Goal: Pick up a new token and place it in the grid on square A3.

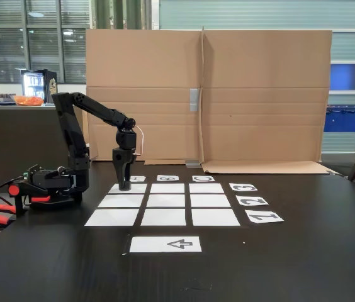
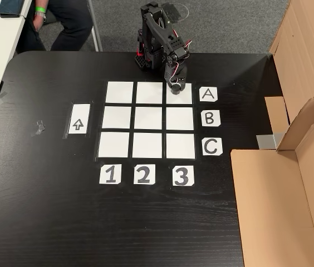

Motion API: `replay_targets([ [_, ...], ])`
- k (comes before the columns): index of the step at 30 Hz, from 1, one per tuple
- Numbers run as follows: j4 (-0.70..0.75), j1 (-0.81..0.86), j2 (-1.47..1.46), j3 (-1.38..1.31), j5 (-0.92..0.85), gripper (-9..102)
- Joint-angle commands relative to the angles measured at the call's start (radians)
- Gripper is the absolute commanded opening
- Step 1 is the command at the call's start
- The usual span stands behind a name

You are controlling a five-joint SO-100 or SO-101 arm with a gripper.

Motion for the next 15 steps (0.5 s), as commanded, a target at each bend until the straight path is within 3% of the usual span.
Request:
replay_targets([
  [1,-0.017,-0.023,-0.002,-0.008,0.0,12],
  [9,-0.023,-0.023,-0.002,-0.009,0.0,13],
  [15,-0.025,-0.023,-0.002,-0.009,0.0,22],
])
